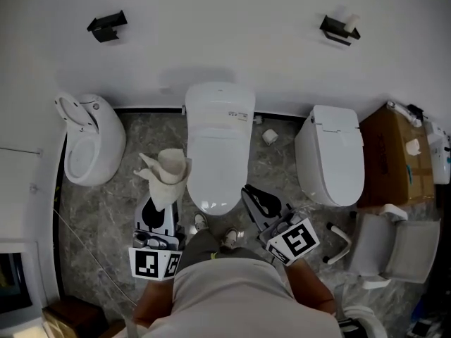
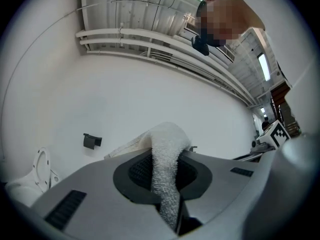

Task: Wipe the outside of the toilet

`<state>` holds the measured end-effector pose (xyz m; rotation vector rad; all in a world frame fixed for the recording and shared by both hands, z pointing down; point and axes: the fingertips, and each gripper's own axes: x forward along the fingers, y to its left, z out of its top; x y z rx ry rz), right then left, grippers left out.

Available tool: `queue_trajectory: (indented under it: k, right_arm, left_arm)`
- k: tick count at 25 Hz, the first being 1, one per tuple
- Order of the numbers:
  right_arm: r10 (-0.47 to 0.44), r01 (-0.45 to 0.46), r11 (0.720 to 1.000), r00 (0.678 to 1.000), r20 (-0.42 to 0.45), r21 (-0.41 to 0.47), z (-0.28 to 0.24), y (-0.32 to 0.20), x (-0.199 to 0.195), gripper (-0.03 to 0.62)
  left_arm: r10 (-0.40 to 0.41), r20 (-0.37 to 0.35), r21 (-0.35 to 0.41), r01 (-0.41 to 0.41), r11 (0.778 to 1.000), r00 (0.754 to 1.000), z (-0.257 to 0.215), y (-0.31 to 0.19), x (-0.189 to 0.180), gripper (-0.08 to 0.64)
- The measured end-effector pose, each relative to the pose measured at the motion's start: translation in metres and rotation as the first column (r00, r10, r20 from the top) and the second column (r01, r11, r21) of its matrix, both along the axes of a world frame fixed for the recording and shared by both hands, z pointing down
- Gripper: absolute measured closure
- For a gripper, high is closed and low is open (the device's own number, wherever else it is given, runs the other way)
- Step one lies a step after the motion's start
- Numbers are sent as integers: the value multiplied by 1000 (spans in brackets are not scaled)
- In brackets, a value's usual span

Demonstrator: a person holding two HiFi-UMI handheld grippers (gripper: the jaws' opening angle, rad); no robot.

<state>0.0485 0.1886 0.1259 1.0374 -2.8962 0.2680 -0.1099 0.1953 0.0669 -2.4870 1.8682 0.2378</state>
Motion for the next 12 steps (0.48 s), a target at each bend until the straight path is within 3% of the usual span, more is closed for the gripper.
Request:
queue_trajectory:
  k: [7,12]
  right_arm:
    - [59,-59,998,996,-68,0,-4,-50,-26,540]
    - [67,-68,998,993,-94,-7,1,-82,-50,540]
  left_arm:
    - [33,-67,-38,-36,999,997,16,-57,-32,499]
    - [59,-64,-37,-61,997,996,22,-95,-49,499]
